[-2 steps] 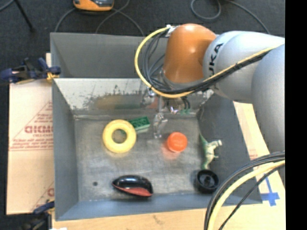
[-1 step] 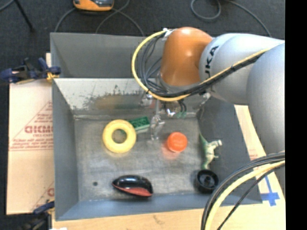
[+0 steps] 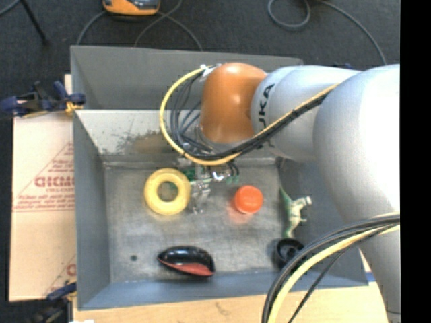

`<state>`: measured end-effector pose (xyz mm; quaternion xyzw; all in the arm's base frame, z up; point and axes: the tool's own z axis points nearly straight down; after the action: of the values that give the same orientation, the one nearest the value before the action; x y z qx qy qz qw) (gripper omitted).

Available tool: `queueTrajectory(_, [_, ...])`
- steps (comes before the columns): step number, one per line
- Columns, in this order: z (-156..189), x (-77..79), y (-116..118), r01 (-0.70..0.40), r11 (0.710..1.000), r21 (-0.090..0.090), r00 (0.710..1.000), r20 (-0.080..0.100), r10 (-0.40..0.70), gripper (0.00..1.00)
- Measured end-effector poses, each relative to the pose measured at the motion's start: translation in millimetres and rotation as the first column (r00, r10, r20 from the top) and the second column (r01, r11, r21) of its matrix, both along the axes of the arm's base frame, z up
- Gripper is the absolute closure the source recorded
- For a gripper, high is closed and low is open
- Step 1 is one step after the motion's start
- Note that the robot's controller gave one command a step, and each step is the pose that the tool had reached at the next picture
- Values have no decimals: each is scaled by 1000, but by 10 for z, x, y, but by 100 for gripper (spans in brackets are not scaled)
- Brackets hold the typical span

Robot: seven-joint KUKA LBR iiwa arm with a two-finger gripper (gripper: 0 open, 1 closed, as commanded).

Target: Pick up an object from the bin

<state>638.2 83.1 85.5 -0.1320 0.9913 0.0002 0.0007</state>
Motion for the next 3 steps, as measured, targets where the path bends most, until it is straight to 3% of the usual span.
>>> queueTrajectory(1, [-108, 158, 86, -265, 964, 0, 964, 9, 265, 100])
queueTrajectory(2, [-108, 158, 87, -264, 965, 0, 965, 9, 264, 100])
queueTrajectory(3, [73, 60, 86, -259, 966, 3, 966, -5, 259, 100])
